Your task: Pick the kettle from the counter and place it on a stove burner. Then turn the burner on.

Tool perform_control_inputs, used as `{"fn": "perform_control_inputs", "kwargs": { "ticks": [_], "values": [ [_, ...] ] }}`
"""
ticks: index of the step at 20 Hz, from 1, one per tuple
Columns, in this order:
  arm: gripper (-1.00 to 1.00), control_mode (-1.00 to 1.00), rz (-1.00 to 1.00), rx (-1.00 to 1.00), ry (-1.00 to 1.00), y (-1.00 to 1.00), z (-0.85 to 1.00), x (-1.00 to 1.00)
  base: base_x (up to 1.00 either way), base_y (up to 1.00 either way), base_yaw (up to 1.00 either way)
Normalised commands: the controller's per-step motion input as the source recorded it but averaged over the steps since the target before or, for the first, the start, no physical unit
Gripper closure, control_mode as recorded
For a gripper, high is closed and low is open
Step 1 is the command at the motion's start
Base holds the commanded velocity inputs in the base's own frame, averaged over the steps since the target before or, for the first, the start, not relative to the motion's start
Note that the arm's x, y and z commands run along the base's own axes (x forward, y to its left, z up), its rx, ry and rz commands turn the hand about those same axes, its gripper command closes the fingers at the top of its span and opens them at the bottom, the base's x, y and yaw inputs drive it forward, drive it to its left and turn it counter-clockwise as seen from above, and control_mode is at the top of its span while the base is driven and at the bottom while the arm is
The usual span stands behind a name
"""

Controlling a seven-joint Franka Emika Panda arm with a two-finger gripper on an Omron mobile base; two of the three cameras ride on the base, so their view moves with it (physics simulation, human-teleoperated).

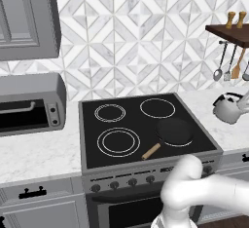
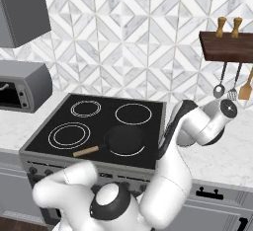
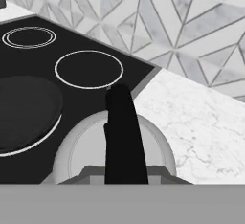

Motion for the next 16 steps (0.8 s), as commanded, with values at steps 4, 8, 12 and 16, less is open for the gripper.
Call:
{"fn": "perform_control_inputs", "kwargs": {
  "ticks": [4,8,12,16],
  "values": [
    [1.00,-1.00,0.01,-0.05,-0.05,0.64,0.44,-0.60,0.00,0.00,0.00],
    [1.00,-1.00,0.00,-0.05,-0.09,0.56,0.52,-0.65,0.00,0.00,0.00],
    [1.00,-1.00,0.00,-0.04,-0.09,0.74,0.51,-0.50,0.00,0.00,0.00],
    [1.00,-1.00,0.02,-0.05,0.00,0.96,0.30,-0.38,0.00,0.00,0.00]
  ]
}}
